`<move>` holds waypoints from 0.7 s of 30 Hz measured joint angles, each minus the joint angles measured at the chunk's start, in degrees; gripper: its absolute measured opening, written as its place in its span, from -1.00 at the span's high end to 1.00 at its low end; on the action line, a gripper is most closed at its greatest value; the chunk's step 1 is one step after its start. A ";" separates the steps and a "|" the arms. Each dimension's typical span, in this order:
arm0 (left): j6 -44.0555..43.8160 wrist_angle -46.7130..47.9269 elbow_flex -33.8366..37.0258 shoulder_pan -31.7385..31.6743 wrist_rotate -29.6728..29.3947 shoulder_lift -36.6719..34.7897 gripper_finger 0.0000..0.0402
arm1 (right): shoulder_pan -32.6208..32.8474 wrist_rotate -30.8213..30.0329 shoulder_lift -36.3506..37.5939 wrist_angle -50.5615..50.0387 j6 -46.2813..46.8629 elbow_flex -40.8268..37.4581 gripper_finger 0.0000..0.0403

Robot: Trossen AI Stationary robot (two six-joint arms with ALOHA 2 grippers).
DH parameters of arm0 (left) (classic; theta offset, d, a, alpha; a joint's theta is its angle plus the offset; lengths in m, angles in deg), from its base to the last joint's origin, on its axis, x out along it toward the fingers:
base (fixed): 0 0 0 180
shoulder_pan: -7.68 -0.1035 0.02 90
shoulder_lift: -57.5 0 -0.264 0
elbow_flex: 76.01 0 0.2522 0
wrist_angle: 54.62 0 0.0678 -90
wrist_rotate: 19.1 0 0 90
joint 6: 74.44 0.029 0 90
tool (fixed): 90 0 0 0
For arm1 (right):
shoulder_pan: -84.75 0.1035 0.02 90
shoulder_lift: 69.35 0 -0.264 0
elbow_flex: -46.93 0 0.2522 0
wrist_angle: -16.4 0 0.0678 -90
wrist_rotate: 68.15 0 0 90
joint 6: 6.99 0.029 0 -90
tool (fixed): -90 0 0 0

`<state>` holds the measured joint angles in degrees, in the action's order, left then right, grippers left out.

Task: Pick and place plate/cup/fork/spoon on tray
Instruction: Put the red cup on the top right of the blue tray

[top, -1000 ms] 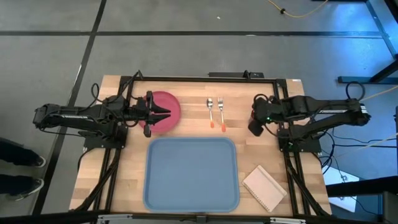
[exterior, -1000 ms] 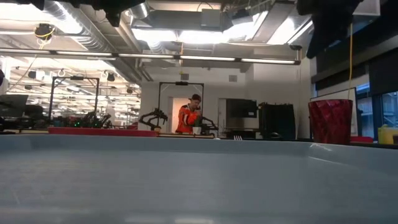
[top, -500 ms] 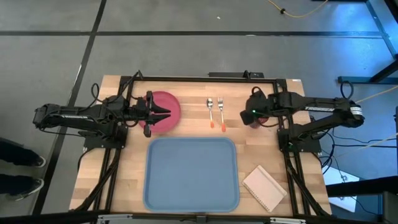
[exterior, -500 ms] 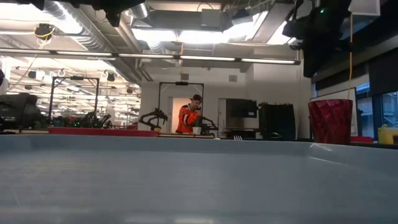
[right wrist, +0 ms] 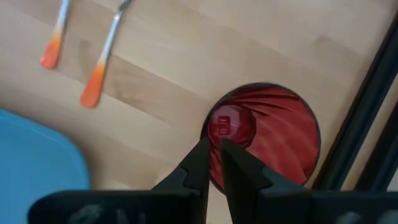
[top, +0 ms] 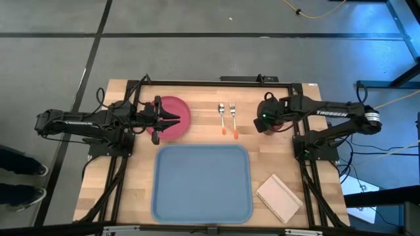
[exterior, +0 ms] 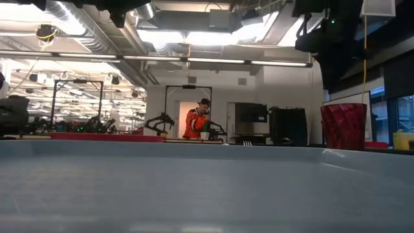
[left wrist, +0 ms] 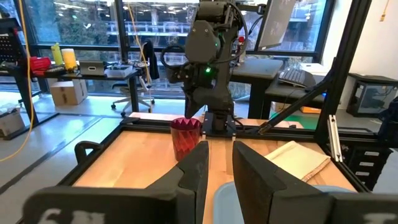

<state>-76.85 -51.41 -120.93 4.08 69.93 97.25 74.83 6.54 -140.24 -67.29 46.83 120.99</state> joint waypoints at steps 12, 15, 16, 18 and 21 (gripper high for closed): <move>0.00 0.02 0.00 0.00 0.00 0.00 0.67 | -0.07 0.01 0.12 3.82 2.60 -4.66 0.78; 0.00 0.02 0.00 0.00 0.01 0.00 0.67 | -0.04 -0.02 0.45 3.81 2.64 -4.66 0.78; 0.00 0.02 0.00 0.00 0.02 0.00 0.67 | -0.04 -0.02 0.48 3.81 2.69 -4.66 0.78; 0.00 0.02 0.00 -0.02 0.00 0.00 0.67 | -0.04 -0.02 0.55 3.81 2.70 -4.66 0.78; 0.00 0.04 0.00 0.00 0.00 0.00 0.67 | -0.04 -0.02 0.55 3.85 2.99 -4.66 0.77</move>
<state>-76.85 -51.36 -120.93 4.08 69.93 97.25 74.79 6.51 -139.69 -63.44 49.83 116.33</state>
